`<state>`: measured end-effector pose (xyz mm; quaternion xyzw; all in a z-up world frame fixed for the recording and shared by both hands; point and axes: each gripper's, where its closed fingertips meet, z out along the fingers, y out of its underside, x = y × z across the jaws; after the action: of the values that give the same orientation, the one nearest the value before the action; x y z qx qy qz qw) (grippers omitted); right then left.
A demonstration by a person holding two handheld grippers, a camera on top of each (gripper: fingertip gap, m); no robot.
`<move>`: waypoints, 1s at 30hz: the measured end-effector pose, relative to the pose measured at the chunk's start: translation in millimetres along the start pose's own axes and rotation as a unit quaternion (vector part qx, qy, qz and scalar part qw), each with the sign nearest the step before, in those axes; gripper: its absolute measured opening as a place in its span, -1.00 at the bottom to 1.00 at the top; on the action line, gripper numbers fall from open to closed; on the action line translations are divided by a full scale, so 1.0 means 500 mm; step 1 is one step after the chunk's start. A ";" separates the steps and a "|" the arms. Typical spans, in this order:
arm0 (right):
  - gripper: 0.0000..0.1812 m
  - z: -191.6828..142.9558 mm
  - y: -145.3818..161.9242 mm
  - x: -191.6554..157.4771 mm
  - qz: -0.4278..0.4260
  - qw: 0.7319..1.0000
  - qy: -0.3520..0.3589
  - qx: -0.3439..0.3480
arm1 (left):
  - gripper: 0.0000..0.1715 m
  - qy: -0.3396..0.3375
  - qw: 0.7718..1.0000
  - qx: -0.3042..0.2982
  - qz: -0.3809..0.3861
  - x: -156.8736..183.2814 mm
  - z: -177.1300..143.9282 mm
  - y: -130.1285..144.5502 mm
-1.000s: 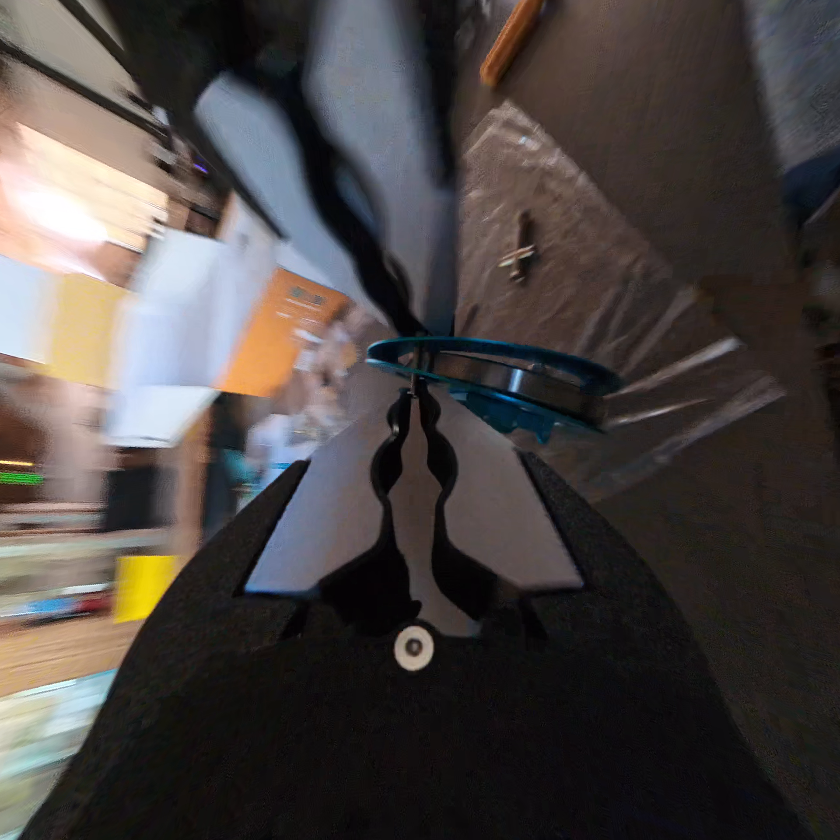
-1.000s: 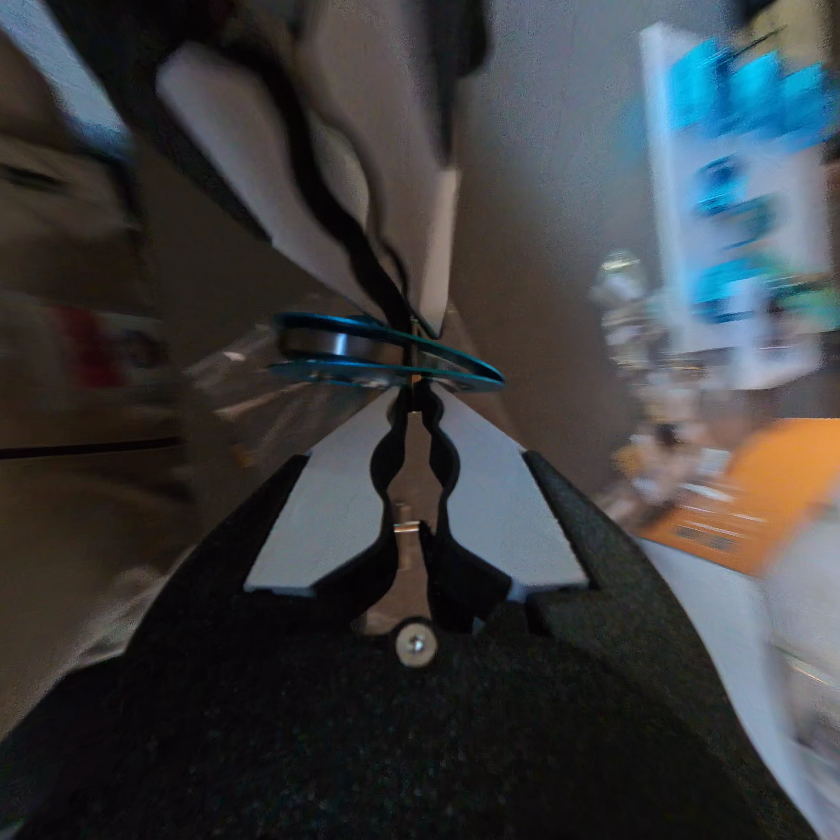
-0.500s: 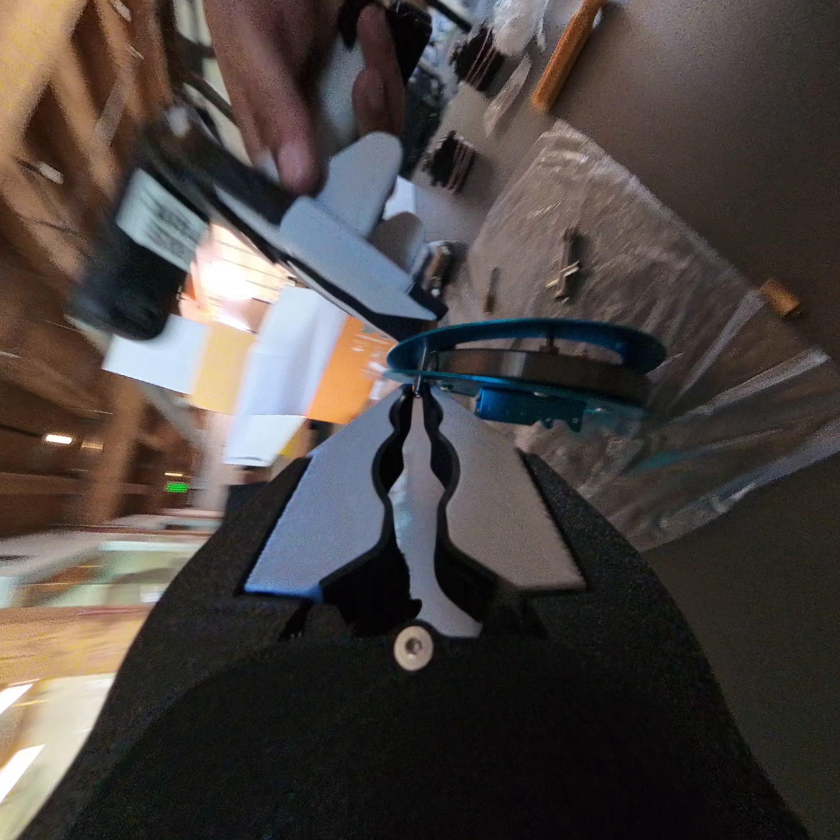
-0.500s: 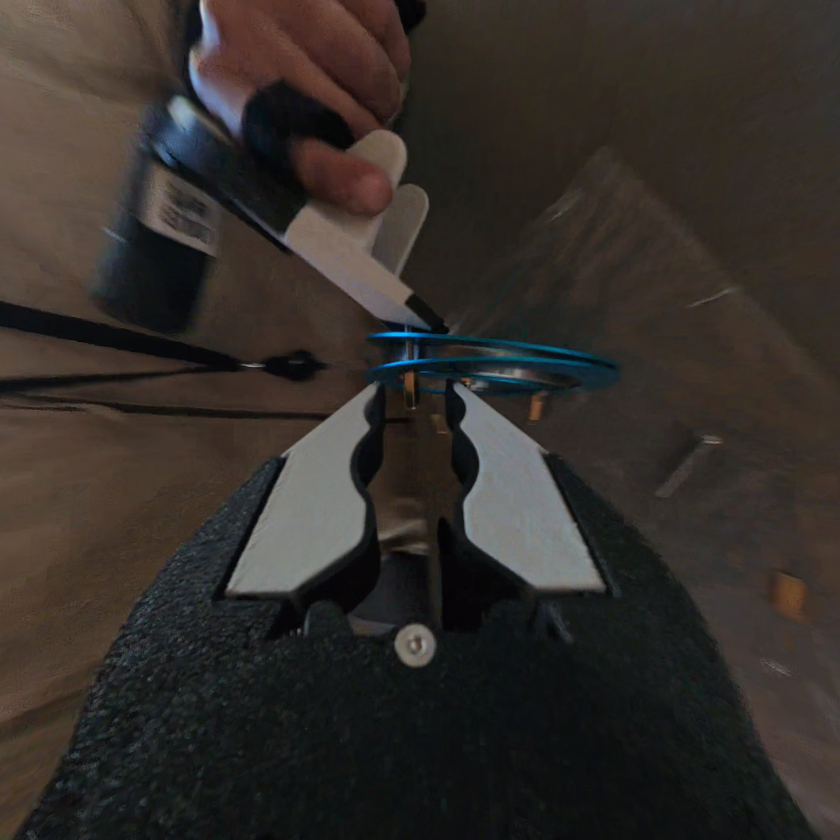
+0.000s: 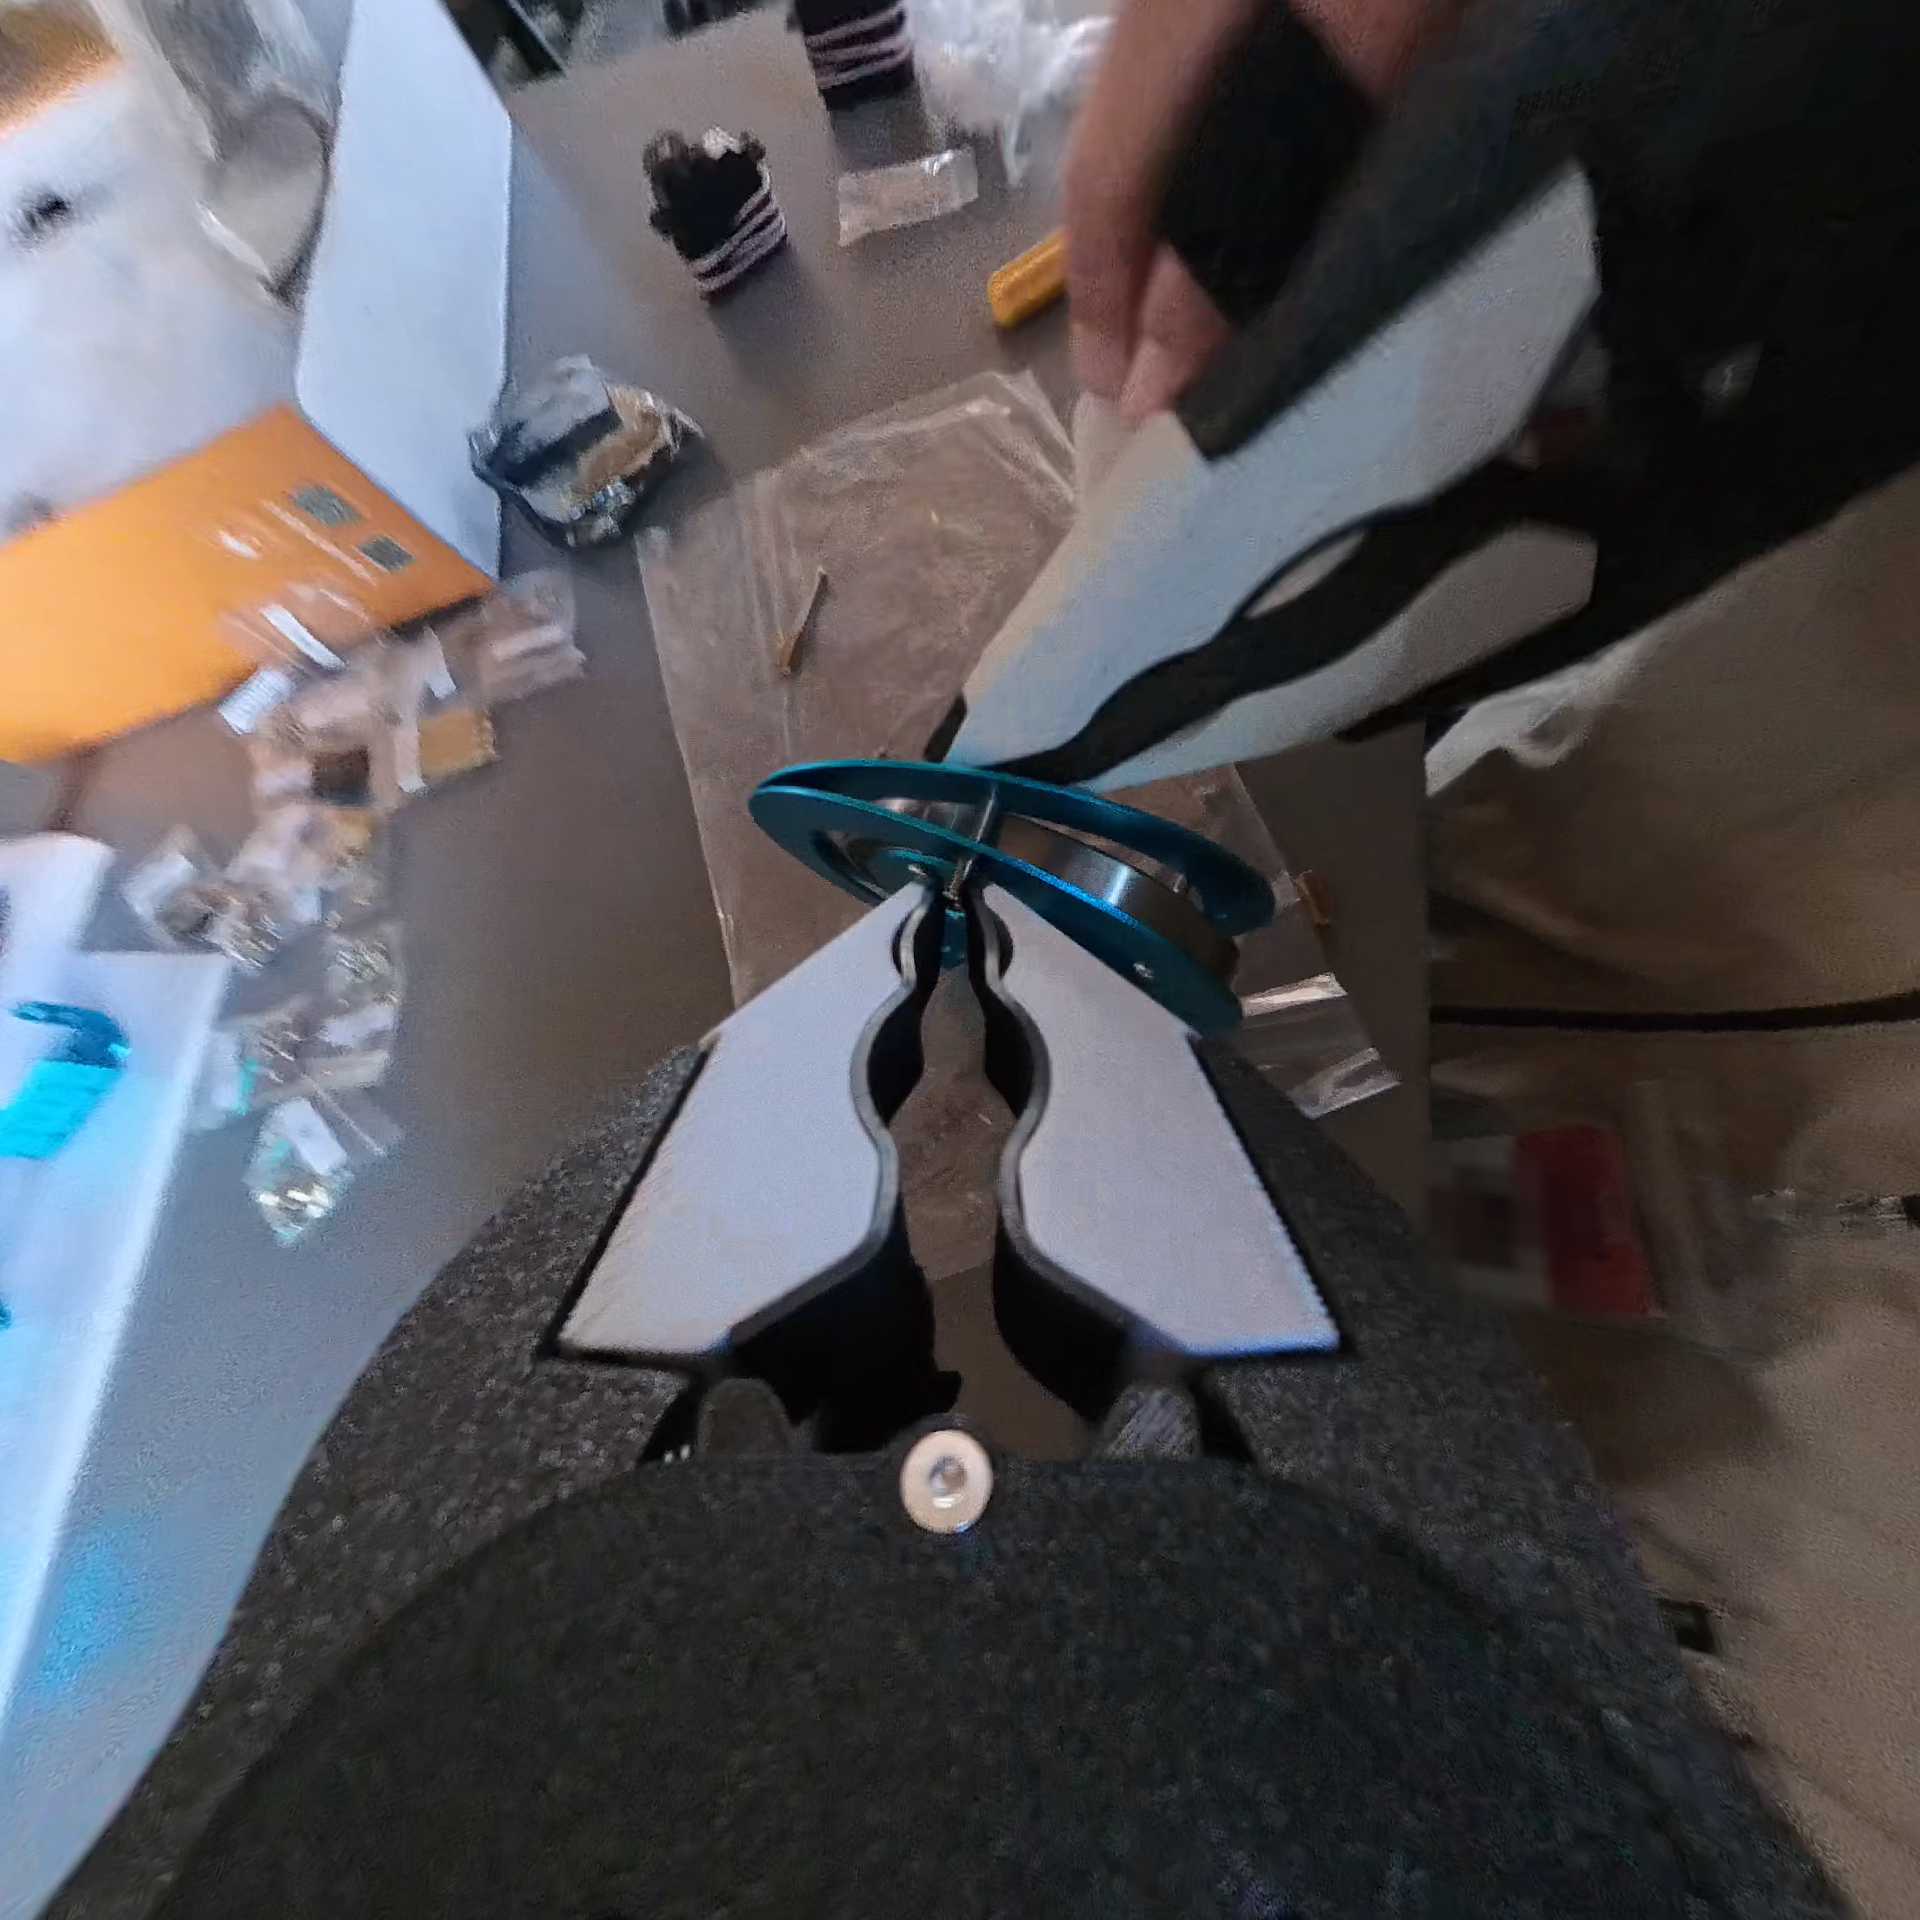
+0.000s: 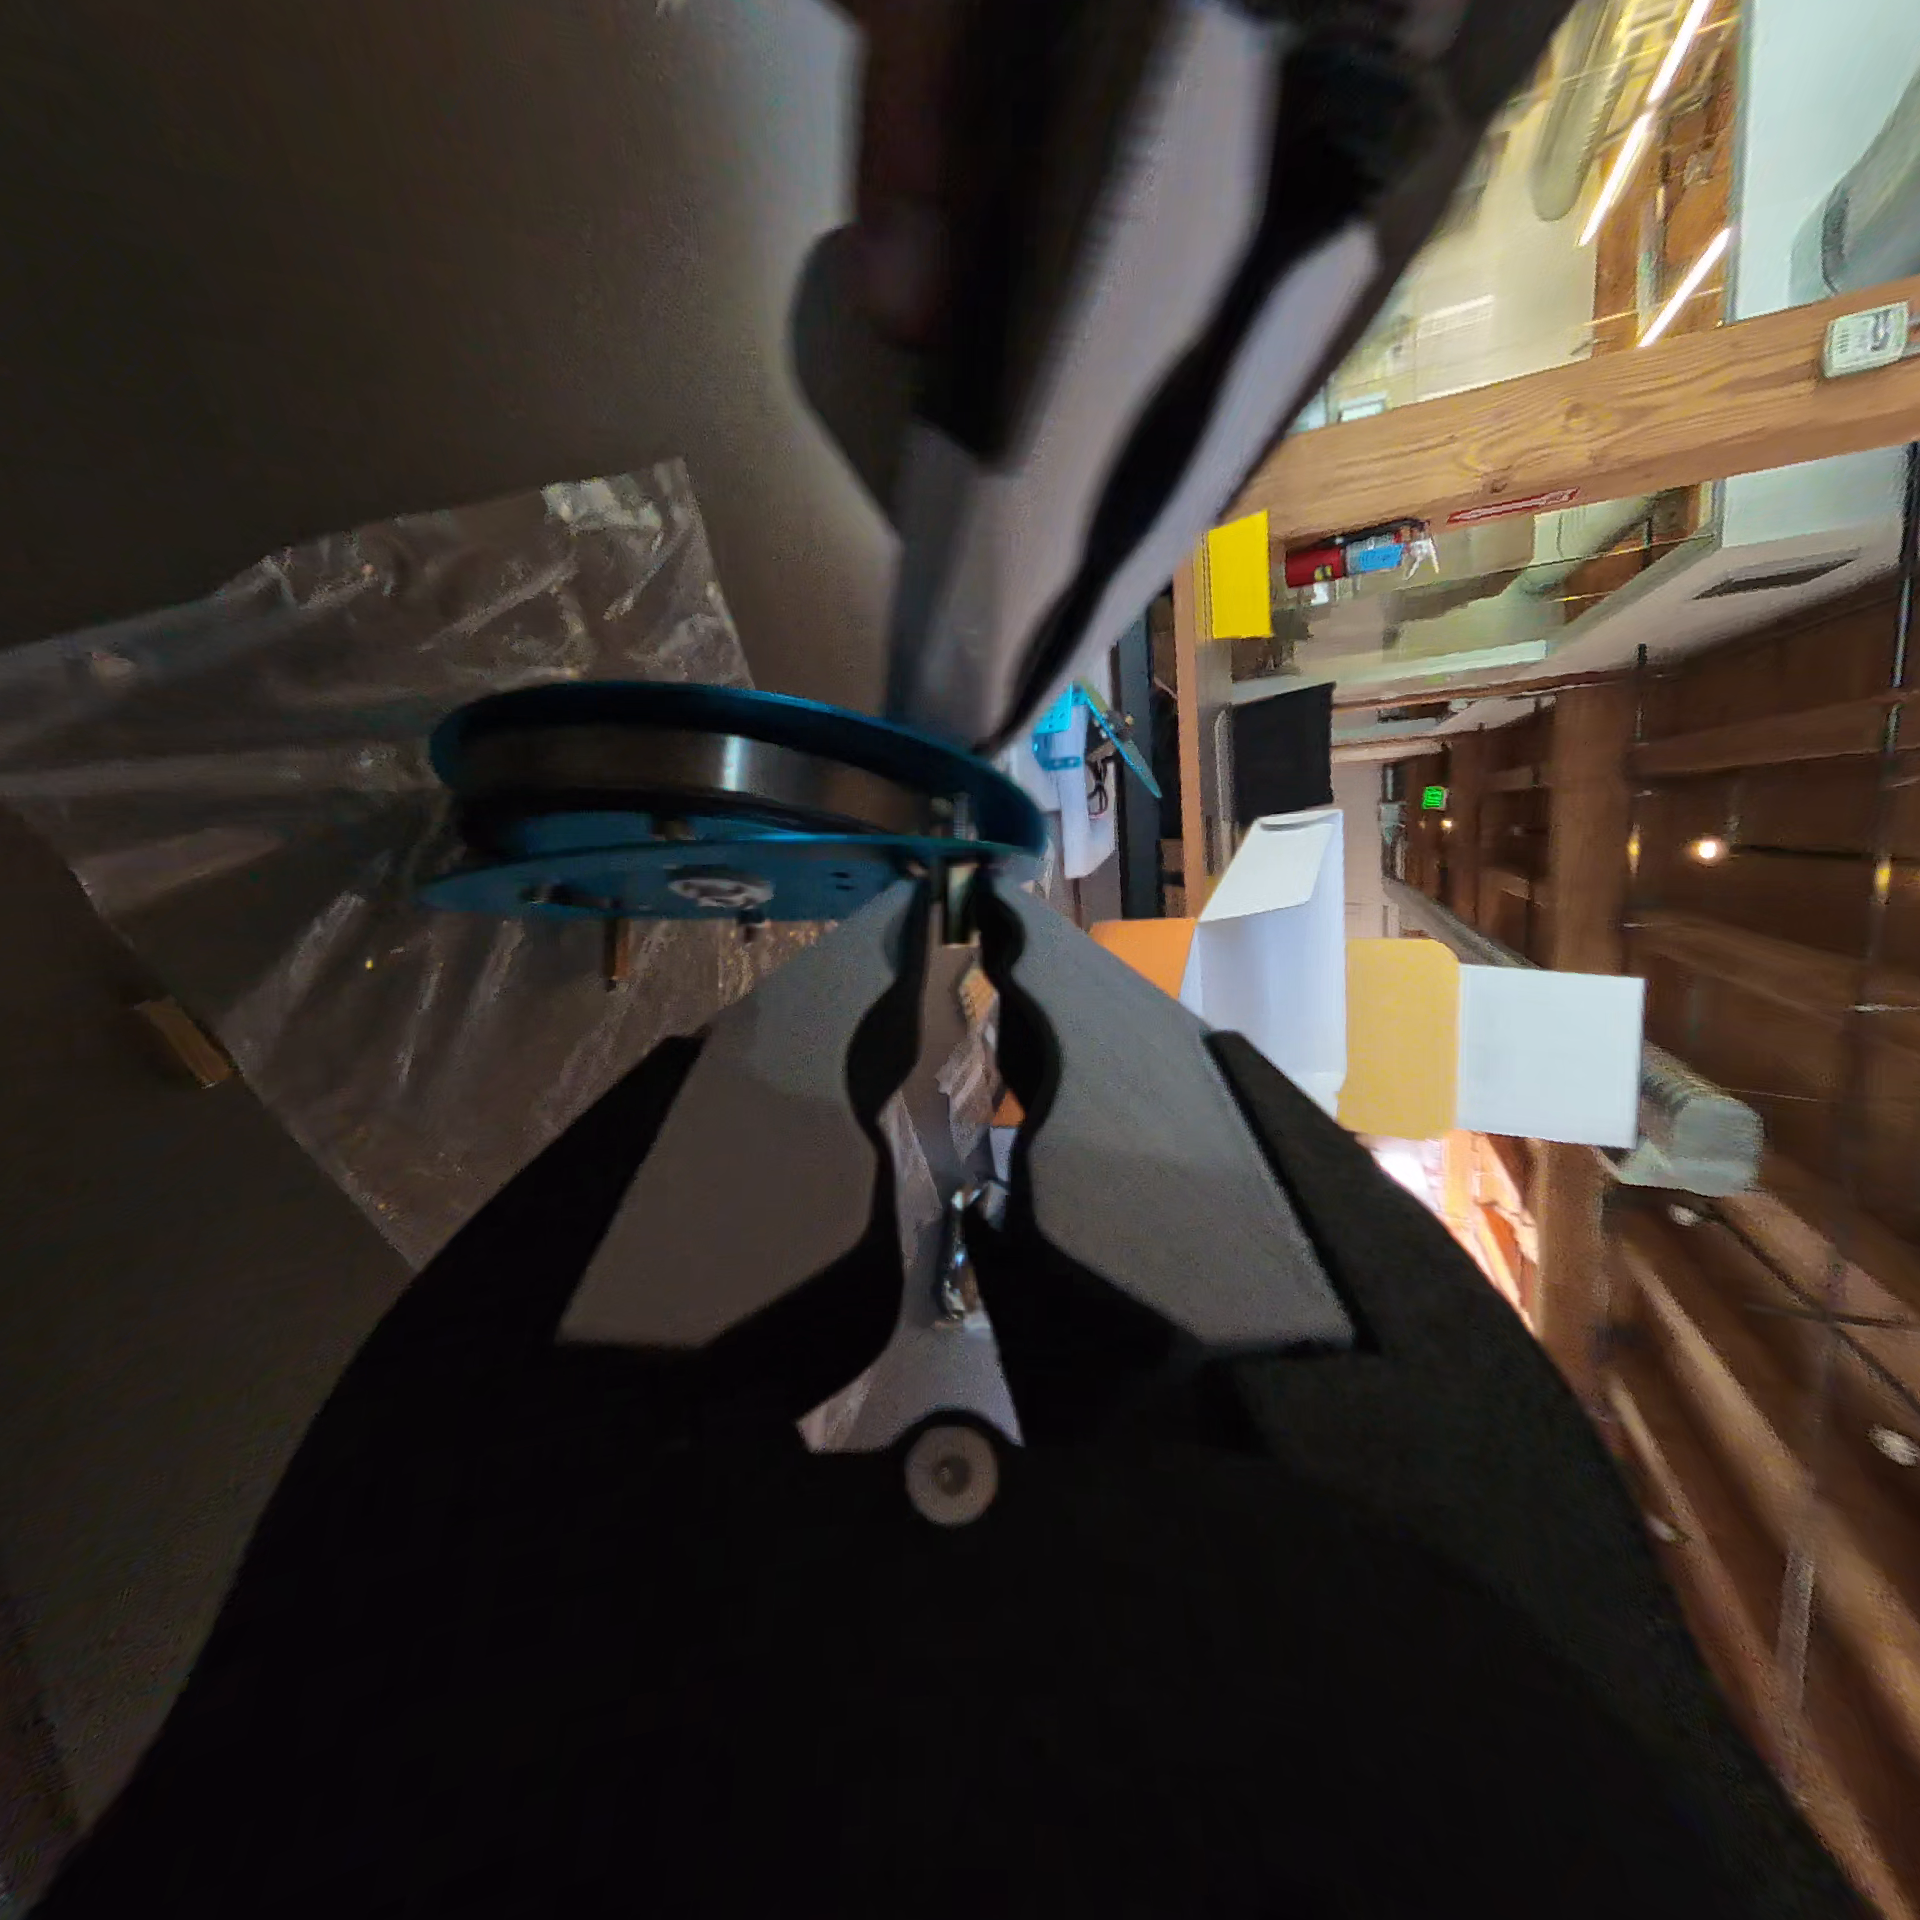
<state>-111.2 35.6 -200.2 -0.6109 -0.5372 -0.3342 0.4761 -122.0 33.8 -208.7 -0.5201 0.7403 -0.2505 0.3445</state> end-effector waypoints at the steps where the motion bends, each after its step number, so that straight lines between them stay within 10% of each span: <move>1: -0.95 0.004 0.000 0.005 -0.016 1.000 0.023 -0.008 | -0.97 0.017 0.999 -0.005 -0.028 -0.001 -0.001 0.001; 5: -0.96 0.012 0.000 0.005 0.045 0.996 -0.068 -0.020 | -0.98 -0.032 0.998 -0.005 0.052 -0.012 -0.001 0.004; 8: -0.96 0.007 -0.001 -0.009 0.213 0.935 -0.284 0.009 | -0.99 -0.214 0.920 -0.006 0.329 -0.022 -0.002 -0.002; 10: -0.96 -0.009 -0.005 -0.024 0.328 0.827 -0.457 0.004 | -0.99 -0.286 0.871 0.019 0.398 -0.011 -0.005 -0.012; 13: -0.97 -0.052 -0.018 -0.038 0.452 0.569 -0.685 -0.048 | -0.99 -0.390 0.753 0.029 0.529 0.002 -0.007 -0.027; 15: -0.97 -0.072 -0.023 -0.038 0.490 0.389 -0.777 -0.075 | -1.00 -0.410 0.739 0.037 0.533 0.007 -0.006 -0.030; 17: -0.96 -0.074 -0.024 -0.034 0.504 0.296 -0.807 -0.083 | -0.99 -0.411 0.744 0.032 0.525 0.001 -0.005 -0.030; 19: -0.95 -0.066 -0.023 -0.033 0.486 0.356 -0.795 -0.068 | -0.98 -0.396 0.774 0.028 0.493 -0.008 -0.006 -0.027; 23: -0.90 -0.052 -0.012 -0.033 0.405 0.596 -0.693 -0.018 | -0.97 -0.284 0.891 0.039 0.351 -0.011 0.000 -0.018; 27: -0.69 -0.048 0.007 -0.021 0.329 0.799 -0.503 0.022 | -0.97 -0.148 0.966 0.030 0.208 -0.010 0.000 -0.004; 30: -0.69 -0.044 0.020 0.003 0.301 0.899 -0.315 0.047 | -0.97 -0.048 0.994 0.020 0.098 -0.006 -0.001 0.004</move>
<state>-99.2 15.5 -194.0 -0.7934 -0.4646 0.0605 0.3886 -122.9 37.1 -209.1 -0.4498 0.7650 -0.2054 0.4127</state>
